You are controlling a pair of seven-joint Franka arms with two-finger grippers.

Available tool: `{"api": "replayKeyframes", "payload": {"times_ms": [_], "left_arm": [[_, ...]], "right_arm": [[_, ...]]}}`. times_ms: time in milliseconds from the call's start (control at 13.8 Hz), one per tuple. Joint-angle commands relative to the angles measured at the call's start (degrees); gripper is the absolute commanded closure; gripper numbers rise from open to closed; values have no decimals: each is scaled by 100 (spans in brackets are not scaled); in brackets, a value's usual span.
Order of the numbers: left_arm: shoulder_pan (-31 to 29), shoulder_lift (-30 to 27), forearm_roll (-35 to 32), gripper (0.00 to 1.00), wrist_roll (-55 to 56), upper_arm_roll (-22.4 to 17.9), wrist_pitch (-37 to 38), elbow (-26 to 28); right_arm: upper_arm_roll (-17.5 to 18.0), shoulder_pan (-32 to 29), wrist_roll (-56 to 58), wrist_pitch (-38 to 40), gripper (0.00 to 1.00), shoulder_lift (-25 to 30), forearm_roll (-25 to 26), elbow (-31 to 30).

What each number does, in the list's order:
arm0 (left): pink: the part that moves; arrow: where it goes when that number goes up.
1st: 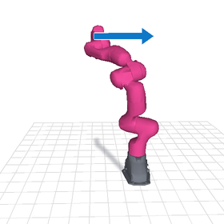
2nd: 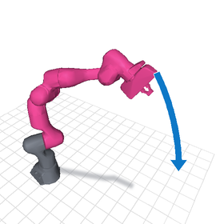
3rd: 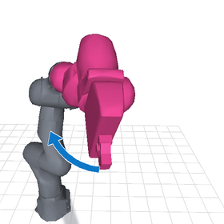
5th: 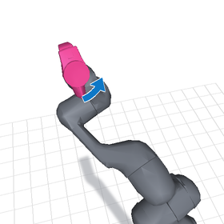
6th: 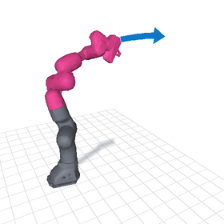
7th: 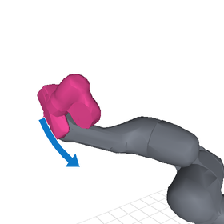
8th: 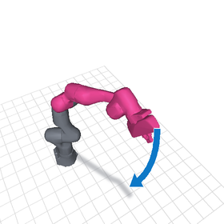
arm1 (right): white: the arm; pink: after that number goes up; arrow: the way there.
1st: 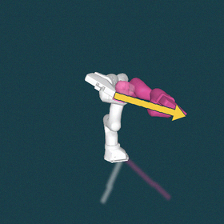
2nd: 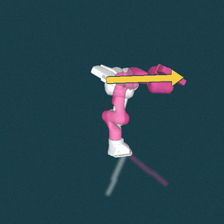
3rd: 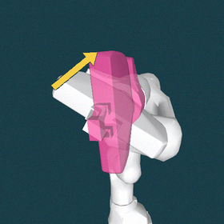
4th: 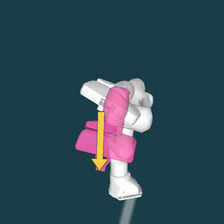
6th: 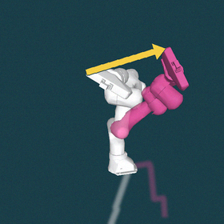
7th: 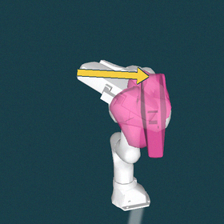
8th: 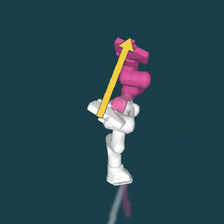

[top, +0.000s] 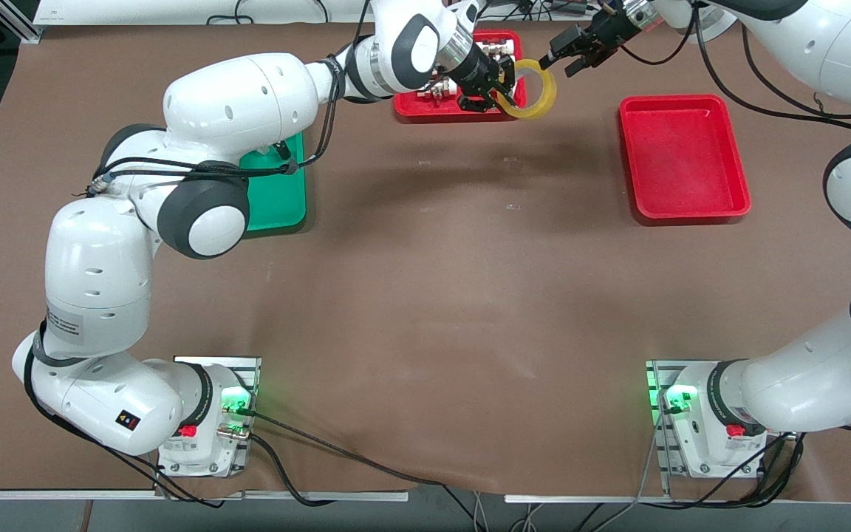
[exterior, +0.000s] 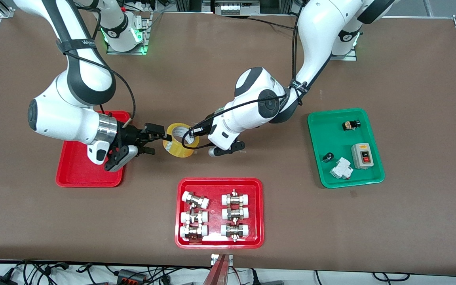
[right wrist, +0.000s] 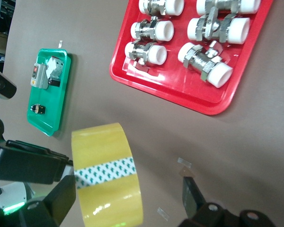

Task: Left arm passes tape to right arm into tray
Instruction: 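Grasp the tape with the right gripper while the left gripper holds it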

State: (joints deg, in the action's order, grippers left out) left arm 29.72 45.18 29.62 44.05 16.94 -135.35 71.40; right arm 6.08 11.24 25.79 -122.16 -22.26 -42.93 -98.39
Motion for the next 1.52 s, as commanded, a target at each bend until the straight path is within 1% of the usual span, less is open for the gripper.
{"api": "replayKeyframes", "payload": {"times_ms": [0,218,363,653,725,1161,1233,1306,1378,1451], "left_arm": [[52,131,211,99,-239,2,-9,-231],[52,131,211,99,-239,2,-9,-223],[52,122,211,99,-231,2,-9,-223],[43,122,202,99,-231,2,0,-223],[43,122,210,99,-231,2,0,-223],[43,114,219,98,-204,2,17,-223],[34,105,219,93,-195,2,17,-223],[34,96,219,79,-187,2,26,-223],[8,87,228,78,-160,2,52,-223],[-10,70,193,47,-169,2,52,-223]], "right_arm": [[-19,116,154,-220,0,29,-242,-137],[-20,116,163,-230,0,29,-233,-137],[-20,124,163,-221,36,38,-242,-137],[-20,124,136,-177,83,73,-242,-137],[-20,124,102,-151,90,90,-242,-137],[-20,72,75,-81,92,99,-233,-76],[-46,28,84,16,92,99,-233,-58],[-63,-59,84,130,92,116,-233,-49],[-55,-147,75,200,92,125,-233,-40],[-63,-218,75,306,93,134,-233,-14]]}}
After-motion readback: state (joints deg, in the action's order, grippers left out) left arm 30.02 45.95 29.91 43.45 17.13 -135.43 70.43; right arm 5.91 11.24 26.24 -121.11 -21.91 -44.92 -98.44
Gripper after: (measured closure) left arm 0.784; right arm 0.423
